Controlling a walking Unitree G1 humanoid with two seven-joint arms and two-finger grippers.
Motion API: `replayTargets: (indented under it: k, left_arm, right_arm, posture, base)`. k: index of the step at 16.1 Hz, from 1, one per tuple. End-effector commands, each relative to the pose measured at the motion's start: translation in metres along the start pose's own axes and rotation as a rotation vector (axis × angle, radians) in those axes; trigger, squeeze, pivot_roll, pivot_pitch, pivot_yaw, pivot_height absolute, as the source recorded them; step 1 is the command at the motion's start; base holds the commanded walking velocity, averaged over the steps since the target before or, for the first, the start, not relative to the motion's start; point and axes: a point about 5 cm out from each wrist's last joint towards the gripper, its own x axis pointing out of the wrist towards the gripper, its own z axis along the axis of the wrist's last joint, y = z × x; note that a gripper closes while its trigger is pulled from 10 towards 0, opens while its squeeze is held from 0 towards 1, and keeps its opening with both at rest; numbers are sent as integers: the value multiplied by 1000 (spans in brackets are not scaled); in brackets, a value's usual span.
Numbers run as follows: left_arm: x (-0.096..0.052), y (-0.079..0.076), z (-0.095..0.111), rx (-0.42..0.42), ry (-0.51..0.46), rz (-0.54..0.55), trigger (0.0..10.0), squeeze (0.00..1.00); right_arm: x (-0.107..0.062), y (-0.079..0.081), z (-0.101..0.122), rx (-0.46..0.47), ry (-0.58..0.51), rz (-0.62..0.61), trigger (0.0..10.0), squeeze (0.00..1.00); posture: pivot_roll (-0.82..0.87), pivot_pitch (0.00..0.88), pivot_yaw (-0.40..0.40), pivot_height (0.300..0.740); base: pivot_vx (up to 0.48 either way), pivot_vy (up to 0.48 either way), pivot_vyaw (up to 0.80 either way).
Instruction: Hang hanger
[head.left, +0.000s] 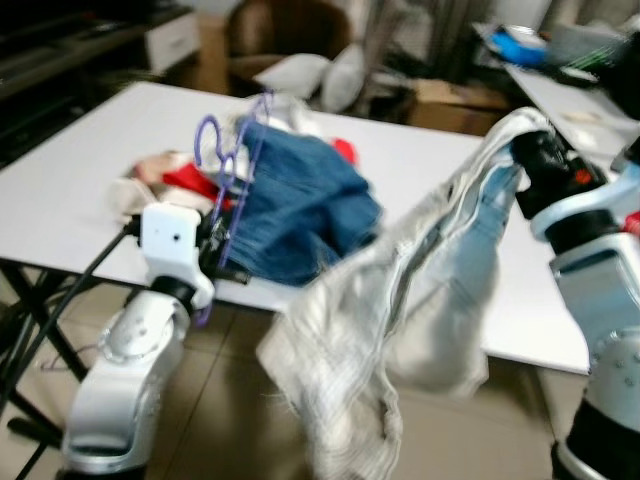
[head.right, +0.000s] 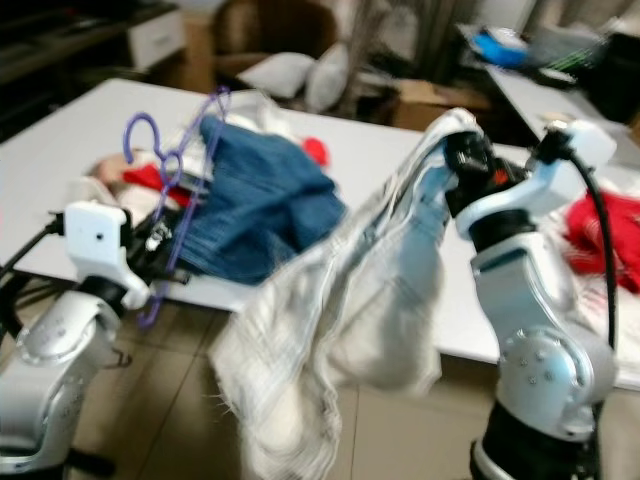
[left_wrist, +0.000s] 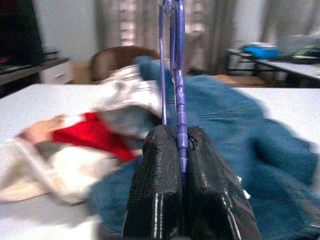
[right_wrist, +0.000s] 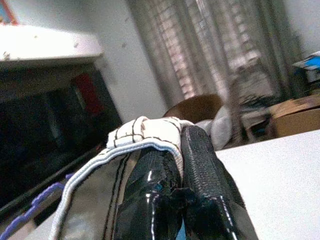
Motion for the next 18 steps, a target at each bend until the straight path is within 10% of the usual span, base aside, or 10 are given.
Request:
replayTargets:
  k: [1,4,7,9,10,11,14,18]
  left_arm:
    - [2,-3,4,3,-12,-11,10000,0]
    - [3,-3,4,3,-11,-16,10000,0]
    - [4,-4,4,-4,-19,-1,10000,0]
    - [3,1,5,1,-25,21,10000,0]
    - [2,6,6,10,-29,39,10000,0]
    - [2,10,8,20,-36,57,10000,0]
    - [1,18,13,36,-53,97,10000,0]
    - [-8,21,11,35,-36,123,10000,0]
  right_arm:
    - [-2,-14,14,-11,-87,-84,10000,0]
    - [3,-48,29,-98,-108,-221,10000,0]
    - [45,-84,69,-253,-189,-306,10000,0]
    - [93,-63,107,-341,-295,-205,10000,0]
    - [125,-22,124,-324,-354,-68,10000,0]
    - [146,25,114,-266,-339,126,10000,0]
    - [158,97,39,-222,-142,514,10000,0]
    - [106,98,-88,-287,298,893,10000,0]
  posture:
    - [29,0,-85,740]
    - [21,0,-77,740]
    - [36,0,-100,740]
    - [58,0,-119,740]
    - [63,0,-122,740]
    - [78,0,-130,740]
    - [102,0,-149,740]
    - [122,0,-153,740]
  base:
    - [390,0,0]
    - [390,0,0]
    - [390,0,0]
    - [390,0,0]
    - [390,0,0]
    - [394,0,0]
    - [390,0,0]
    - [382,0,0]
